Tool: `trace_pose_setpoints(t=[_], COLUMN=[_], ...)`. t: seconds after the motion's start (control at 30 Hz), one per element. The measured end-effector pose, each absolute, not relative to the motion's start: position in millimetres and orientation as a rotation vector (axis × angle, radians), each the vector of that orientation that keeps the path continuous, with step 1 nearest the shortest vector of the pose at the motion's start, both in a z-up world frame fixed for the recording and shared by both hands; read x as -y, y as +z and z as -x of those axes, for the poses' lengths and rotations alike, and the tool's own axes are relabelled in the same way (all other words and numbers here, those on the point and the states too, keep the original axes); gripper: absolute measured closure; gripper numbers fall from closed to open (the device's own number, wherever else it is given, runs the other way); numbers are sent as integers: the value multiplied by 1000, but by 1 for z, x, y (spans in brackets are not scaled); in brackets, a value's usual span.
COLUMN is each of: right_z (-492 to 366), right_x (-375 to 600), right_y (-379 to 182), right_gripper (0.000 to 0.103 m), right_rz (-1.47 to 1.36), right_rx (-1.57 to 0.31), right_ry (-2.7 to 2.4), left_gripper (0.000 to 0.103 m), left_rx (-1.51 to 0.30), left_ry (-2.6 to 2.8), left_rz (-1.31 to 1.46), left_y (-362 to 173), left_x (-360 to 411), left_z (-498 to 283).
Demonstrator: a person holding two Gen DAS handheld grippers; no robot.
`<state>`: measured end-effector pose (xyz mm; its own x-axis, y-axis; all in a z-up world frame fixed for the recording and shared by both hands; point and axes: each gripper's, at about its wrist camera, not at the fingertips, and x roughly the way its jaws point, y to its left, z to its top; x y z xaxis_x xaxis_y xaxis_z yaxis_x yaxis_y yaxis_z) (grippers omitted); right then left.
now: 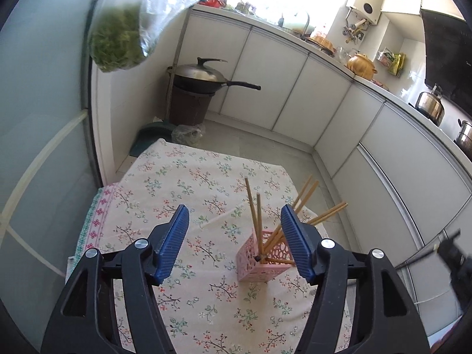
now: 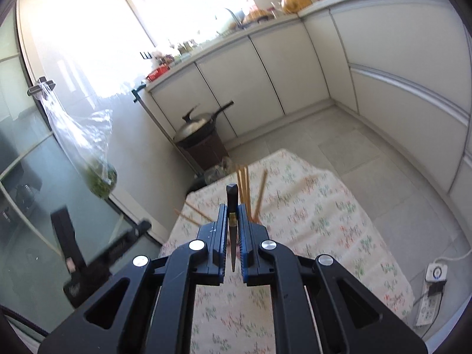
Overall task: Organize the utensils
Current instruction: 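Lower the black chopstick into the pink holder and open the right tool, then pull both open tools back from the pink holder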
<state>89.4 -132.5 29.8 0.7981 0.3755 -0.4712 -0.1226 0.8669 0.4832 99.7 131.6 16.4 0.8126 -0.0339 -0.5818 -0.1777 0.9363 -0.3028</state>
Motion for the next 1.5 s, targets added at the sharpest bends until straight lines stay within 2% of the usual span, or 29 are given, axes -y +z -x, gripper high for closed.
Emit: trace_pose_setpoints(t=[0.17, 0.6, 0.67, 0.73, 0.8, 0.87, 0.9, 0.97, 1.07, 1.2, 1.27, 1.5], right_z=[-133, -213, -217, -211, -198, -190, -185, -175, -159, -131, -116, -53], right_x=[116, 85, 82, 80, 78, 77, 78, 83, 92, 107, 114, 134], right_y=[40, -36, -43, -39, -28, -16, -11, -4, 0, 2, 2, 1], right_gripper=[96, 96, 92, 92, 91, 89, 86, 73, 65, 52, 32, 8], right_rz=[-425, -386, -396, -388, -362, -333, -328, -337, -339, -331, -333, -298], right_rx=[-572, -702, -694, -654, -603, -573, -557, -538, -520, -475, -442, -363], right_ry=[214, 114, 127, 142, 154, 153, 152, 144, 130, 107, 102, 41], left_gripper=[37, 34, 34, 31, 22, 19, 17, 13, 7, 7, 7, 7], left_rx=[-607, -620, -600, -561, -517, -478, -461, -424, -379, -342, -317, -215], left_ry=[86, 111, 111, 131, 159, 184, 192, 209, 241, 257, 268, 248], left_rz=[385, 358, 336, 291, 246, 212, 197, 163, 114, 53, 18, -49], left_y=[20, 17, 19, 23, 28, 35, 37, 43, 49, 54, 56, 47], left_x=[-146, -157, -154, -148, -140, -129, -125, -115, -99, -79, -68, -39], left_z=[-96, -101, -100, -96, -91, -87, -84, -79, -68, -53, -43, 5])
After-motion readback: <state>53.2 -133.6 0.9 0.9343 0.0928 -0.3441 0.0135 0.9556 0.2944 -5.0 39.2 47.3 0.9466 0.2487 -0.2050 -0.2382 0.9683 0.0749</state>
